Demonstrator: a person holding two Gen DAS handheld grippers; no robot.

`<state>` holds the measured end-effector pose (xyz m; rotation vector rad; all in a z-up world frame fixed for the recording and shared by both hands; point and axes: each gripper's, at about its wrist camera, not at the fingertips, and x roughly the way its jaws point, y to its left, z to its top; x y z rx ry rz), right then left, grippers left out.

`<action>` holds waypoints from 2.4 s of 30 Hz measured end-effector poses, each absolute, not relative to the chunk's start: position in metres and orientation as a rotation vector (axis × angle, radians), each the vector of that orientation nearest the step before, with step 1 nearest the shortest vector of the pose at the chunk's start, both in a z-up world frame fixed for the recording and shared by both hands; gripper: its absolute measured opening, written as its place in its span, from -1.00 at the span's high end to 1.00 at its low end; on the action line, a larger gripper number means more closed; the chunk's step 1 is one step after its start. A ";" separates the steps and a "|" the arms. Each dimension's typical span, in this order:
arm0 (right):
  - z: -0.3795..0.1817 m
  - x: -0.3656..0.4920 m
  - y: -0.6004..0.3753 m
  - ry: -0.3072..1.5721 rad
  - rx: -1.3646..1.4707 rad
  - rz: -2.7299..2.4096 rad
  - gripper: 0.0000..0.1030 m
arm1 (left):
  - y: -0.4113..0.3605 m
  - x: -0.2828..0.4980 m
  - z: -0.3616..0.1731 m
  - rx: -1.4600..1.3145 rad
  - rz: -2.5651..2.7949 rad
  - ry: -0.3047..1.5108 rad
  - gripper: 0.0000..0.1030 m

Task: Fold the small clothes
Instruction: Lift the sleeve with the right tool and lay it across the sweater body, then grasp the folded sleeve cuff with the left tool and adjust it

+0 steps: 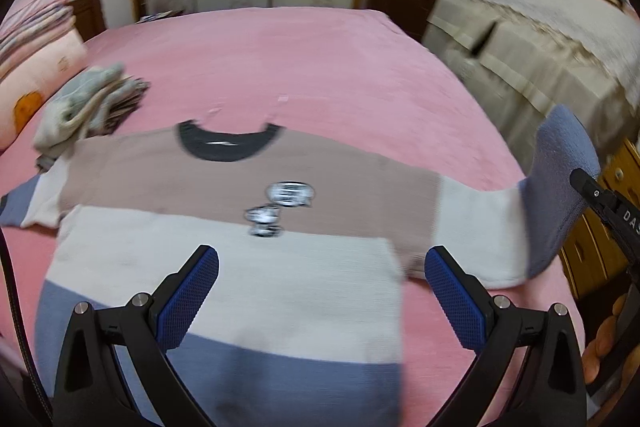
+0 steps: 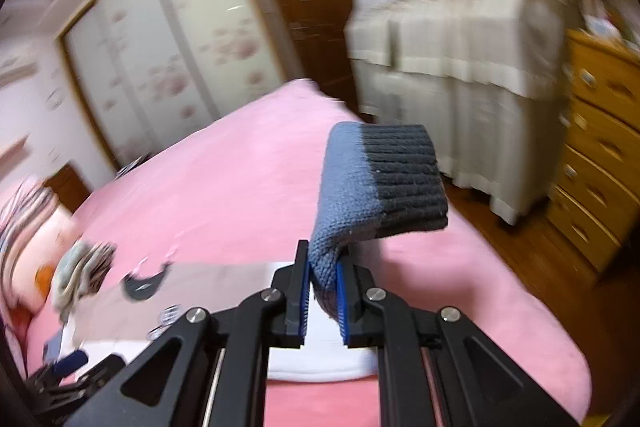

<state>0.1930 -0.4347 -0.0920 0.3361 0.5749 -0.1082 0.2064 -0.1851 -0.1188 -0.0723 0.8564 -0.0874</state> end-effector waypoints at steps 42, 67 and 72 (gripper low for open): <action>-0.202 0.158 -0.300 0.938 0.277 0.104 0.21 | -0.063 0.266 -0.238 -0.602 -0.302 1.107 -0.12; -0.213 0.201 -0.327 0.927 0.316 0.016 0.21 | -0.023 0.350 -0.101 -0.370 -0.165 0.759 0.84; -0.219 0.220 -0.318 0.931 0.285 0.006 0.21 | 0.036 0.358 -0.165 -0.449 -0.014 0.875 0.84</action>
